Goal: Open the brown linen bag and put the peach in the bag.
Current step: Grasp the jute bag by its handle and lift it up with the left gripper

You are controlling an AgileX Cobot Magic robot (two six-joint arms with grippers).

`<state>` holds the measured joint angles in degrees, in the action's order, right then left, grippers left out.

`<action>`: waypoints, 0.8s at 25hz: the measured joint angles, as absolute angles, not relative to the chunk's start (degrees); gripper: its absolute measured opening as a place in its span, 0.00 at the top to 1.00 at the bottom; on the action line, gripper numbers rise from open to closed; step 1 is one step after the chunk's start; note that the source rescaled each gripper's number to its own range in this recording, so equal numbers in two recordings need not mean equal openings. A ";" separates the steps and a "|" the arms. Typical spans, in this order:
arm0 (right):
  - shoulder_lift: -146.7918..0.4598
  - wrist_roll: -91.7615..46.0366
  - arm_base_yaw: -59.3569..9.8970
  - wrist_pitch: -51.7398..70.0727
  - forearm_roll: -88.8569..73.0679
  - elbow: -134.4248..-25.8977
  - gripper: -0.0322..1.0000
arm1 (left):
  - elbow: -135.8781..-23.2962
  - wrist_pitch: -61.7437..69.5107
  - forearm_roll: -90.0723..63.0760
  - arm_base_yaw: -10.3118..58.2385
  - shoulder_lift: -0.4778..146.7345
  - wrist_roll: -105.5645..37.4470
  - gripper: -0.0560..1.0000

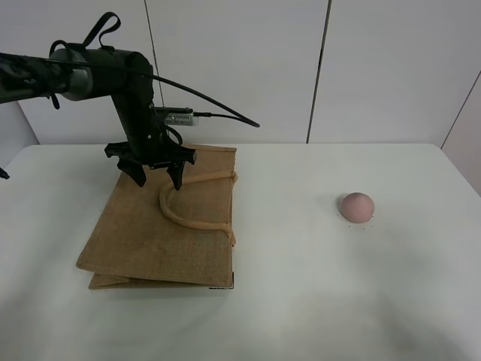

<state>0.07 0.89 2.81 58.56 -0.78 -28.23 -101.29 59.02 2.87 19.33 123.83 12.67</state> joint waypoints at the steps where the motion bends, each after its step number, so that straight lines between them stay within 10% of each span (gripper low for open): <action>1: 0.07 0.89 2.81 58.56 -0.78 -28.23 0.00 | -101.36 58.65 2.87 19.33 124.57 12.67 0.00; 20: 0.07 0.89 2.81 58.56 -0.78 -28.23 0.00 | -101.54 52.48 3.52 19.33 132.62 12.87 0.00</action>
